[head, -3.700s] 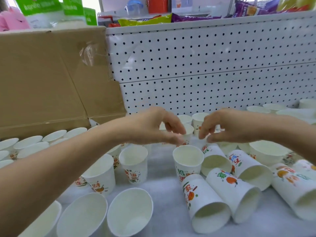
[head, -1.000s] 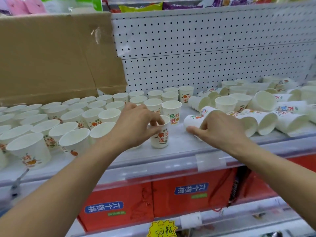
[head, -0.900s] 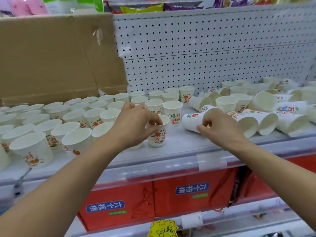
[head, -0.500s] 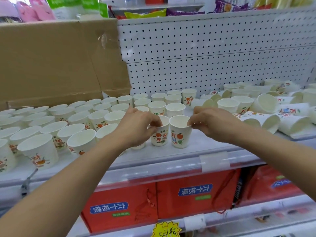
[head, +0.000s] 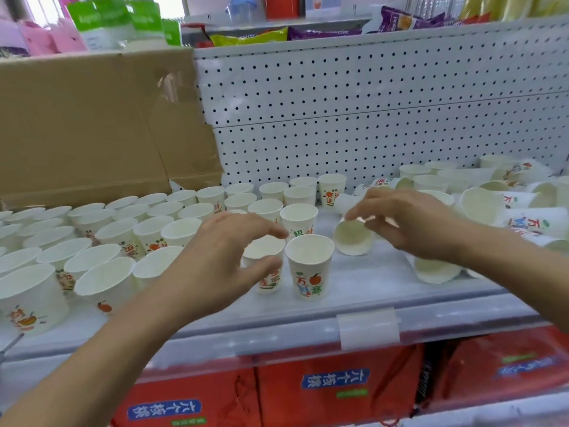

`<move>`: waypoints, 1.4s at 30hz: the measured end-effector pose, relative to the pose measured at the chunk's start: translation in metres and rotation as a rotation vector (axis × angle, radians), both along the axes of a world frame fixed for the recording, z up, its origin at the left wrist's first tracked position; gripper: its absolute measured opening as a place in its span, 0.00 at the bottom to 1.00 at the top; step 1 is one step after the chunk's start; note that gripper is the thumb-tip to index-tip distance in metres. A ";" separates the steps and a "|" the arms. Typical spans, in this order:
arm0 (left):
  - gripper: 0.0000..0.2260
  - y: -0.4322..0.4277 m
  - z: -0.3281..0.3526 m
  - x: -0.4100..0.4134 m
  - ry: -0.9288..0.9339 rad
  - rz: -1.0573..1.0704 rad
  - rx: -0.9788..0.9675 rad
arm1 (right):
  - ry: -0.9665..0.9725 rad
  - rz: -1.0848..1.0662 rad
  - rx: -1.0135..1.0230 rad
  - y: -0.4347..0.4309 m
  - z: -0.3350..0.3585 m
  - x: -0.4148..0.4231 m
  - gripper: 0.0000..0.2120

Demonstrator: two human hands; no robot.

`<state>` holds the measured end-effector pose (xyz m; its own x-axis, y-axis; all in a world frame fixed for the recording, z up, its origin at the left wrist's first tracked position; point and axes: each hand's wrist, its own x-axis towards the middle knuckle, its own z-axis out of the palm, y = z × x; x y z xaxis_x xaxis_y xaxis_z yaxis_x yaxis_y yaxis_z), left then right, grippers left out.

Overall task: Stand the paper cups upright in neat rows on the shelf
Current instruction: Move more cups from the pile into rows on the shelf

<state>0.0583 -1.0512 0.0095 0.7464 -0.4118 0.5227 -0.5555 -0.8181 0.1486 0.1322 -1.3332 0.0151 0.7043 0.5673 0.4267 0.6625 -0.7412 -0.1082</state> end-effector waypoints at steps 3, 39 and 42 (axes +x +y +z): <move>0.12 -0.037 0.017 0.018 0.018 -0.044 0.078 | 0.014 -0.063 0.060 -0.033 0.018 0.031 0.10; 0.09 -0.120 0.036 0.251 0.206 0.374 0.255 | 0.138 -0.256 -0.261 -0.040 0.020 0.255 0.07; 0.09 -0.119 0.036 0.236 0.371 0.158 0.247 | 0.221 -0.065 -0.158 -0.048 0.022 0.242 0.08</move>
<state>0.2941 -1.1701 0.0458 0.9277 -0.3569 0.1094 -0.3677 -0.9241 0.1042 0.3738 -1.3810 0.0375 0.8076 0.5653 0.1679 0.5862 -0.8006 -0.1244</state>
